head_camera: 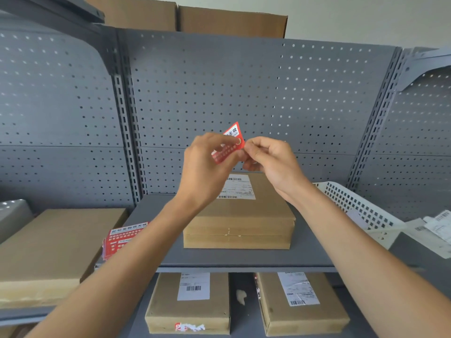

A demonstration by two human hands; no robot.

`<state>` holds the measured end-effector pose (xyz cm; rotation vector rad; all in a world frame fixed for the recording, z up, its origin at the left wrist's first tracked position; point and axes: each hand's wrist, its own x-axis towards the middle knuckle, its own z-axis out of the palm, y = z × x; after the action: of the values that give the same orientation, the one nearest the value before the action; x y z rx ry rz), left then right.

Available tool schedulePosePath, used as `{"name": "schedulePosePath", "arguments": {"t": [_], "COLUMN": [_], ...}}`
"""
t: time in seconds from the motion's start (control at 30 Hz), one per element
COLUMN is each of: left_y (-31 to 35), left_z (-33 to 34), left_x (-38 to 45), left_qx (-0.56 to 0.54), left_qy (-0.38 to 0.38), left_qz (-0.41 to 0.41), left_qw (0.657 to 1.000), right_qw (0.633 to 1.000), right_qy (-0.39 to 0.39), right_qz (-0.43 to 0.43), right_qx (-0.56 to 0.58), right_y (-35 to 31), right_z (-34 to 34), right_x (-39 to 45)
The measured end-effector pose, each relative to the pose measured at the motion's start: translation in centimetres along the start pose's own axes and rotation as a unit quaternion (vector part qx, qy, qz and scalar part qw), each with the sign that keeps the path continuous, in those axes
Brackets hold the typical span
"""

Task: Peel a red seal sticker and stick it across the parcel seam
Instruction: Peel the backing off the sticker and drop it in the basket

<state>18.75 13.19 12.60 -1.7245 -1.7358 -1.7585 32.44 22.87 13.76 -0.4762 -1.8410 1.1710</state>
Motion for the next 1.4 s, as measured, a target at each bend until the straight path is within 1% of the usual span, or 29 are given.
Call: {"name": "schedulePosePath", "arguments": {"t": [0.17, 0.3, 0.8, 1.13, 1.4], "left_y": [0.5, 1.1, 0.9, 1.0, 1.1], "left_z": [0.1, 0.0, 0.0, 0.0, -0.1], "left_x": [-0.3, -0.5, -0.3, -0.3, -0.2], "left_qx": [-0.039, -0.07, -0.058, -0.056, -0.047], "left_qy": [0.004, 0.009, 0.006, -0.003, 0.004], "left_qz": [-0.012, -0.019, -0.017, -0.023, -0.016], "left_qw": [0.999, 0.997, 0.998, 0.998, 0.999], "right_qw": [0.998, 0.996, 0.997, 0.994, 0.993], "right_qy": [-0.011, -0.006, -0.011, 0.0, 0.0], "right_qz": [-0.055, -0.075, -0.046, -0.067, -0.061], "right_qx": [-0.029, -0.051, -0.068, -0.087, -0.099], "right_y": [-1.0, -1.3, -1.6, -1.6, -1.6], "right_z": [0.3, 0.3, -0.2, 0.3, 0.4], "right_x": [-0.4, -0.7, -1.5, -1.6, -1.6]}}
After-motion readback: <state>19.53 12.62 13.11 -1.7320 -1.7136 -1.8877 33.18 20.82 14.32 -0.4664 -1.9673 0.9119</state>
